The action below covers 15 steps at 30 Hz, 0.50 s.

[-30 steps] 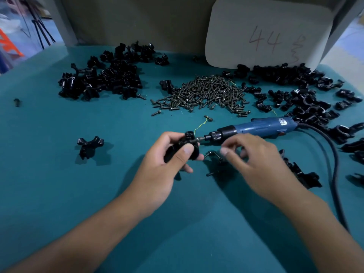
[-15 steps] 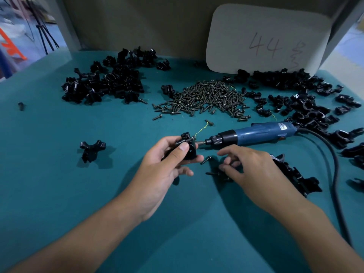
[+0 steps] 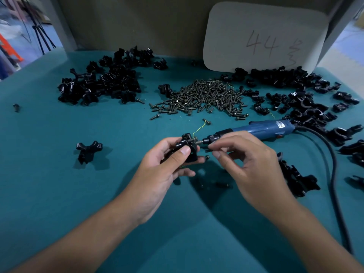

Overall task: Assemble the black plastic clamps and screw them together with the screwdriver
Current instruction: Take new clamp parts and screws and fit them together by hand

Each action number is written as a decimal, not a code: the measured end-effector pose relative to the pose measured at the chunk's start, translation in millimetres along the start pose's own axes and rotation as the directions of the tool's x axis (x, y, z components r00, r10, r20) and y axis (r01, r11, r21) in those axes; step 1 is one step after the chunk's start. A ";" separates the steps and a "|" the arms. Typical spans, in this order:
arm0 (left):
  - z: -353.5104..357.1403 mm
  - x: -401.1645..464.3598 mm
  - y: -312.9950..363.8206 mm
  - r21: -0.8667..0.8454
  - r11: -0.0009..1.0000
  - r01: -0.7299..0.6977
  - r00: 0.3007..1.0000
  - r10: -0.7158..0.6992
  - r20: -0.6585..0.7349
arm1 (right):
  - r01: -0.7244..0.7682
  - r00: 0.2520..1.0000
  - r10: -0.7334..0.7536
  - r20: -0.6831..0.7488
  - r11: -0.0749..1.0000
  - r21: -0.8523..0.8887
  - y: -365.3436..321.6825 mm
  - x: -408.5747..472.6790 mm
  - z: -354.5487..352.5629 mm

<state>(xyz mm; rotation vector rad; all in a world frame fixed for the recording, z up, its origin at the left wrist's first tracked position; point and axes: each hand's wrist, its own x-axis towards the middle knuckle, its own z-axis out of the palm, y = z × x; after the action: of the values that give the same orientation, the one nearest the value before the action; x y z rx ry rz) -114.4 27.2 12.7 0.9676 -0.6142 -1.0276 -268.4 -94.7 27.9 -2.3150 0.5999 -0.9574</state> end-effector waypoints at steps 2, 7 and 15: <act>-0.4 -0.2 -0.8 0.031 1.000 -0.002 1.000 0.002 -0.015 | 0.024 1.000 -0.023 -0.018 0.999 0.021 -3.7 -0.3 0.5; -0.4 0.6 -4.4 0.045 0.999 0.001 1.000 -0.002 0.005 | -0.155 0.985 0.137 0.101 0.968 0.199 -4.0 0.1 1.1; 2.3 -2.7 -7.2 0.109 0.994 -0.001 0.999 -0.004 0.042 | -0.489 0.866 0.373 0.334 0.491 0.721 -14.1 1.3 5.9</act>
<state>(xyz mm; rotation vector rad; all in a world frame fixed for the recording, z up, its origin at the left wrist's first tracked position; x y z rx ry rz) -120.4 27.5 7.4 1.0444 -0.7109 -1.0260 -260.6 -83.1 34.1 -1.2997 0.5167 -0.6140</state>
